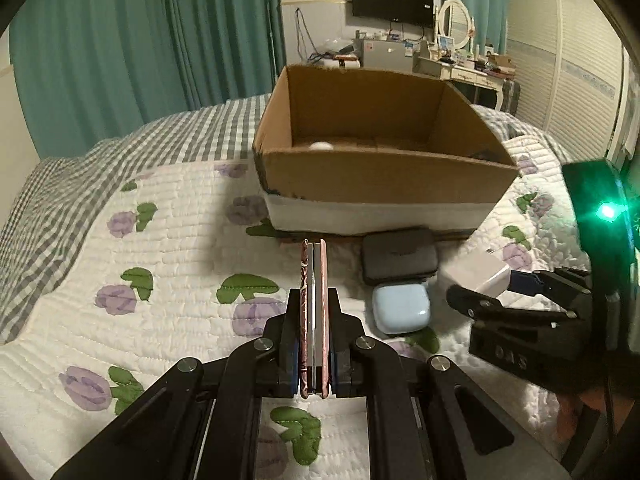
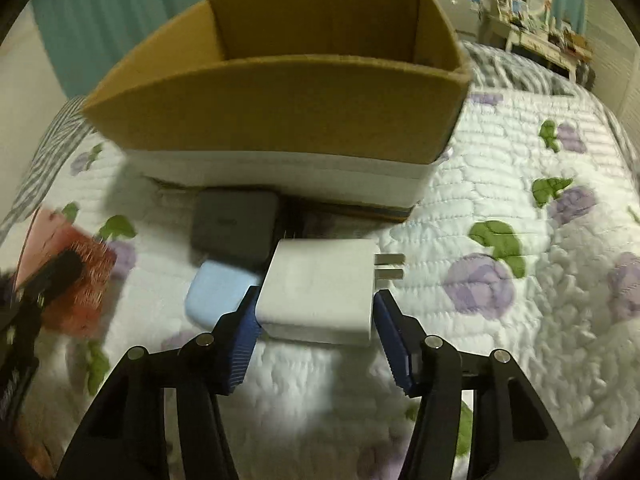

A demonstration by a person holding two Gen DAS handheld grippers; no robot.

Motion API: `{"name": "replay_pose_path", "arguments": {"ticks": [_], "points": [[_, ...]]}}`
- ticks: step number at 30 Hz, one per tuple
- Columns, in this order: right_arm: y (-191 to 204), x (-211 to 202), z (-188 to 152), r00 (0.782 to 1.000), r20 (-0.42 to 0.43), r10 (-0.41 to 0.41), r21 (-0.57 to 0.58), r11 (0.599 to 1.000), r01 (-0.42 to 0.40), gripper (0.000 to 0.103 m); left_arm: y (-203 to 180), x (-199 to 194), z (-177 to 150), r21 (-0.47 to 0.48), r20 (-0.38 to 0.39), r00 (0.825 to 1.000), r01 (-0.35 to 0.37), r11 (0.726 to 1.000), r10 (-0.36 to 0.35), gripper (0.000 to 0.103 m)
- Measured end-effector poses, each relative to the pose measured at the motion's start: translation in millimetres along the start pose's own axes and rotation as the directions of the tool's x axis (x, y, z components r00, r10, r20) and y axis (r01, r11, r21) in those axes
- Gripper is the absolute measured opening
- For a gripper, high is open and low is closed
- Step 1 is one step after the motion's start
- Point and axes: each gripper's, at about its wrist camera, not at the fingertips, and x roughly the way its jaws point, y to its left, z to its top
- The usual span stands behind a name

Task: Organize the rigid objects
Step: 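Grasp the white power adapter with the right tool while the left tool holds the card, then lower the card and adapter into the box and open both tools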

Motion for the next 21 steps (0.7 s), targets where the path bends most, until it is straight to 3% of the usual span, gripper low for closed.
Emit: {"name": "replay_pose_path", "arguments": {"ticks": [11,21], "points": [[-5,-92,-14,0.987,0.154,0.037,-0.038,0.999,-0.031,0.054,-20,-57,15,0.018,0.073,0.997,0.033,0.999,-0.034,0.01],[7,-182,49,0.932,0.354,0.081,-0.111,0.993,-0.044,0.054,-27,-87,89,0.061,0.173,0.984,0.02,0.998,-0.03,0.01]]}}
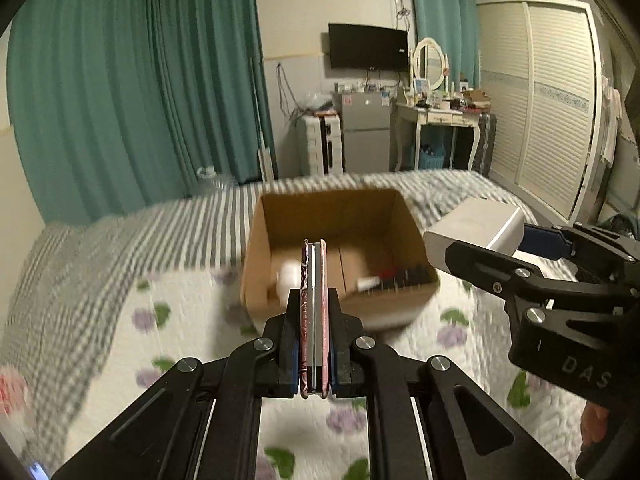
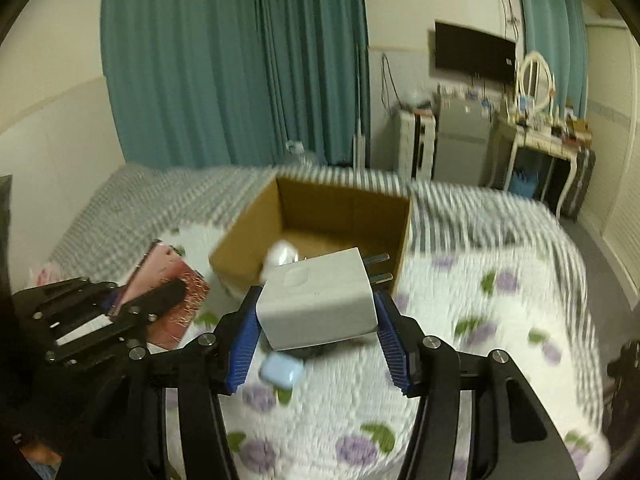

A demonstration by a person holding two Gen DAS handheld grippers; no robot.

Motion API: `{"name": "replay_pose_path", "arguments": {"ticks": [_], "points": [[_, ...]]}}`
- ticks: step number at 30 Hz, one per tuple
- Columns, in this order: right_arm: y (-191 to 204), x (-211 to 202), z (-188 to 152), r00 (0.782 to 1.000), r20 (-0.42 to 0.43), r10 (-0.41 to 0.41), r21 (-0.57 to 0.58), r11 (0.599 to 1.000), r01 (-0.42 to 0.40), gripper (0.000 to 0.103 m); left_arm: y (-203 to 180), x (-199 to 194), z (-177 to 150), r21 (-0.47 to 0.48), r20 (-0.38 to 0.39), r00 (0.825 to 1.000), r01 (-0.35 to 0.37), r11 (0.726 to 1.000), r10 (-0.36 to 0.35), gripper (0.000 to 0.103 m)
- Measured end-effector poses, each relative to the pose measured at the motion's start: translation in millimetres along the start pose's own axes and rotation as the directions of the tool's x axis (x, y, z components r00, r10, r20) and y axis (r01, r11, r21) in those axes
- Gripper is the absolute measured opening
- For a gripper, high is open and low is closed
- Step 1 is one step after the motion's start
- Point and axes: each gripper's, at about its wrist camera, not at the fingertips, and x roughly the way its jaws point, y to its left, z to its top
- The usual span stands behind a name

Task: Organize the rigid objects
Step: 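Lower the card and adapter into the box and open both tools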

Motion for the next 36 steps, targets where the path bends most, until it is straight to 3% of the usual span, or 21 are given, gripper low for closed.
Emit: {"name": "replay_pose_path", "arguments": {"ticks": [7,15,27,33,36], "points": [[-7,16,53,0.998,0.061,0.012,-0.026,1.0,-0.01,0.054,7,41,48,-0.001,0.022,1.0,-0.015,1.0,0.015,0.01],[-36,100,86,1.0,0.019,-0.012,0.001,1.0,0.012,0.054,17,128,67,0.002,-0.046,0.999,-0.018,1.0,0.018,0.01],[-62,202,77,0.994,-0.104,-0.011,-0.065,0.998,0.004,0.054,19,213,50,0.01,-0.146,0.989,0.019,1.0,-0.018,0.01],[-58,227,69,0.989,-0.147,0.024,-0.096,0.995,-0.038,0.055,15,223,46,0.033,-0.172,0.984,0.06,0.998,-0.053,0.011],[-59,229,66,0.99,-0.141,0.029,-0.09,0.995,-0.042,0.056,14,220,47,0.034,-0.162,0.986,0.046,0.998,-0.04,0.016]]}}
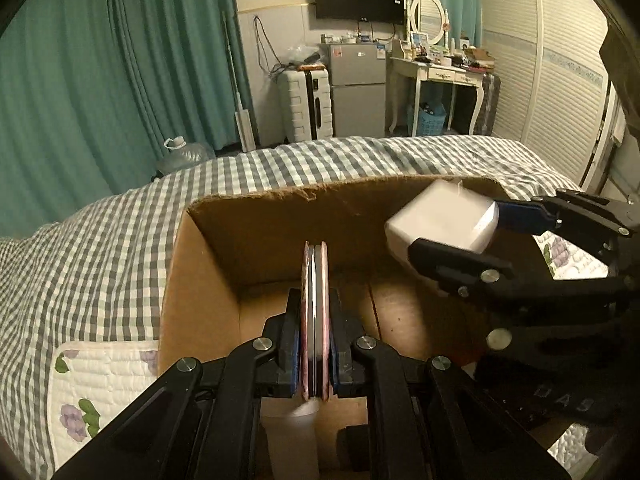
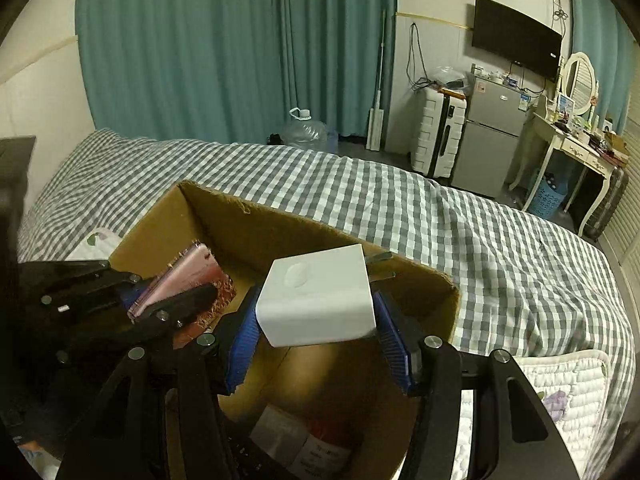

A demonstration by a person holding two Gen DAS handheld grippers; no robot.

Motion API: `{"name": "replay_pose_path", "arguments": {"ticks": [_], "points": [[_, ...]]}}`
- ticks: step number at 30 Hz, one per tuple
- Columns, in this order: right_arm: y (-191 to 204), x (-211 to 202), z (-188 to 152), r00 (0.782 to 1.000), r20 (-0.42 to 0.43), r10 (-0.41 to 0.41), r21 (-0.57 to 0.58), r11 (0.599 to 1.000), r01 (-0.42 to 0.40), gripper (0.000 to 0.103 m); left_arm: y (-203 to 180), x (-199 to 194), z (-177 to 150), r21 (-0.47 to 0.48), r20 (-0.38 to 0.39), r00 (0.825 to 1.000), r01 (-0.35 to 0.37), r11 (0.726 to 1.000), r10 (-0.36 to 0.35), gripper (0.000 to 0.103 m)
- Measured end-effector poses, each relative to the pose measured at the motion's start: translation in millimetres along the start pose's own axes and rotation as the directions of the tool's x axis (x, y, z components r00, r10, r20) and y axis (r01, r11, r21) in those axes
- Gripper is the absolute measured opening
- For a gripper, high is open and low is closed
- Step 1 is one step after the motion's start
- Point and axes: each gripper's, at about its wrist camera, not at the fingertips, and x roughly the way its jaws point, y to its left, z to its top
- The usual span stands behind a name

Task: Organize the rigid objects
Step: 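Lower the card and adapter into the box and open both tools, then grasp the light blue earbud case with the right tool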

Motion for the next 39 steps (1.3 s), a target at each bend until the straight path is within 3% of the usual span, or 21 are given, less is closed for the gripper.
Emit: {"name": "replay_pose_path", "arguments": {"ticks": [4,6,10,18,27,34,39], "points": [[-8,-14,2,0.999,0.03,-0.04,0.044,0.998,0.038,0.065,-1,-12,5,-0.011,0.023,1.0,-0.02,1.0,0.02,0.029],[-13,-24,5,0.998,0.039,-0.04,0.07,0.997,0.037,0.065,0,-28,9,-0.021,0.047,0.999,-0.027,0.999,0.028,0.052],[-14,-56,12,0.995,0.077,-0.064,0.09,0.994,0.057,0.067,-1,-70,22,-0.019,0.107,0.994,-0.031,0.999,0.033,0.053],[6,-167,25,0.973,0.199,-0.118,0.059,0.992,0.108,0.082,-14,-173,34,-0.012,0.219,0.974,-0.051,0.999,0.052,0.061],[46,-289,6,0.933,0.321,-0.162,0.028,0.986,0.162,0.102,-18,-280,0,-0.003,0.325,0.944,-0.064,0.998,0.062,0.068],[73,-326,-37,0.928,0.342,-0.147,0.021,0.989,0.149,0.103,-10,-297,-46,-0.022,0.313,0.949,-0.044,0.999,0.049,0.07],[87,-307,-76,0.941,0.308,-0.144,0.04,0.99,0.138,0.103,-2,-278,-91,-0.069,0.306,0.948,-0.068,0.995,0.086,0.07]]}}
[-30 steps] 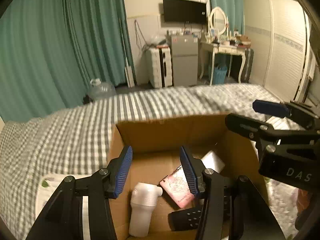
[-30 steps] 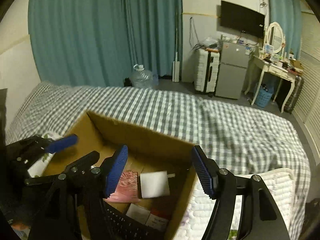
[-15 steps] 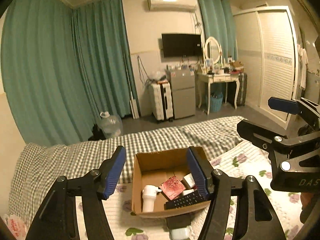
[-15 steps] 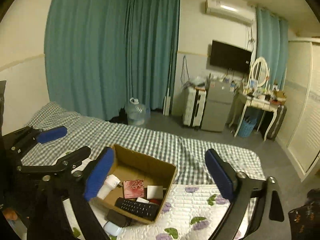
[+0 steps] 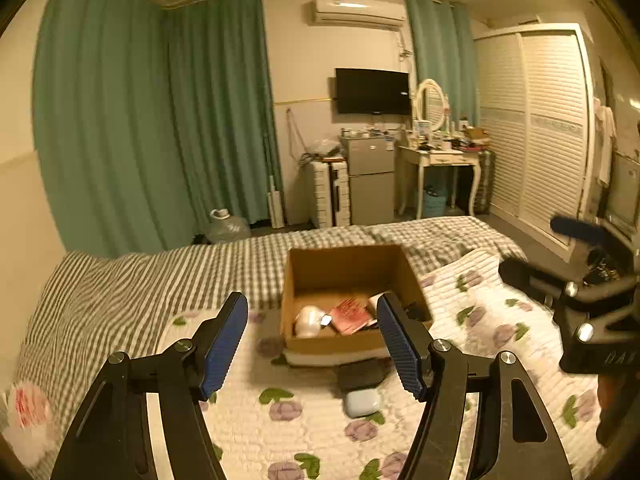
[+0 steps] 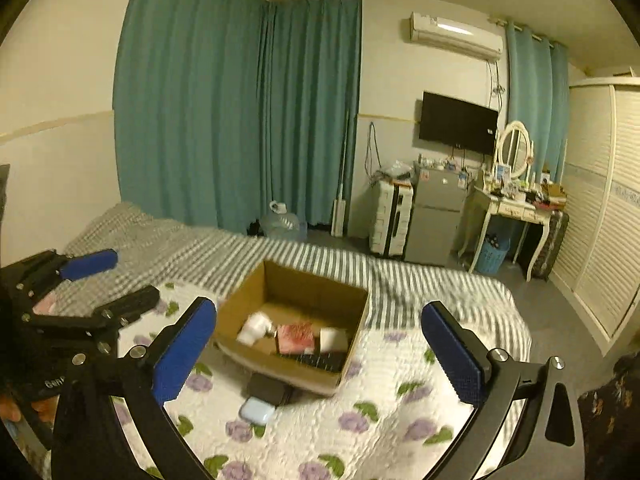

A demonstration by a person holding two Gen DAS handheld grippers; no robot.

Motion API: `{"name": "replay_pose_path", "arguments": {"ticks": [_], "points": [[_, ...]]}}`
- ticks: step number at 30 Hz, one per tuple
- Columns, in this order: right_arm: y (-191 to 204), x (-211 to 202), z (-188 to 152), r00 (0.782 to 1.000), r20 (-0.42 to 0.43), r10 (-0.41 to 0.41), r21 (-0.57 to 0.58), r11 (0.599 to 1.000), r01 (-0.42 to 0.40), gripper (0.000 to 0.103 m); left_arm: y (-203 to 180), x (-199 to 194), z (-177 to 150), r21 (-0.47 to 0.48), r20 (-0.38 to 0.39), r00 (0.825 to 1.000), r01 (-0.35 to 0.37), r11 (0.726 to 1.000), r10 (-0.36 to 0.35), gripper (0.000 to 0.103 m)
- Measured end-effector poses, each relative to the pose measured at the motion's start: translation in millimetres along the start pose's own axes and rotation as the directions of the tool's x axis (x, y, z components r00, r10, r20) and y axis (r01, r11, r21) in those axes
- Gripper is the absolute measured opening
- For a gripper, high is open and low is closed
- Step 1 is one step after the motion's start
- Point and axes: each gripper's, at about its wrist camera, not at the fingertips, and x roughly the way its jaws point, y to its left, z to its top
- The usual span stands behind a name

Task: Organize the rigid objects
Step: 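Grasp the light blue earbud case with the right tool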

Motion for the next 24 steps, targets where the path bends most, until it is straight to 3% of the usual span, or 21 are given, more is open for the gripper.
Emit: {"name": "replay_pose_path", "arguments": {"ticks": [5,8,15,20,24], "points": [[14,42,-53,0.993,-0.116,0.022,0.033,0.999,-0.018,0.103,12,30,-45,-0.036,-0.058,0.998,-0.038,0.999,0.036,0.07],[23,78,-82,0.979,-0.202,0.035,0.052,0.998,-0.025,0.103,19,59,-71,-0.061,-0.134,0.99,-0.048,0.997,0.04,0.07],[47,159,-141,0.934,-0.356,0.036,0.041,0.999,-0.023,0.103,32,110,-127,-0.047,-0.311,0.947,-0.095,0.994,0.076,0.07],[56,198,-174,0.903,-0.427,0.038,0.073,0.997,-0.008,0.103,37,126,-147,-0.062,-0.39,0.919,-0.089,0.994,0.058,0.07],[70,214,-185,0.889,-0.453,0.061,0.049,0.998,-0.043,0.103,38,129,-149,-0.07,-0.395,0.917,-0.092,0.993,0.058,0.07]]}}
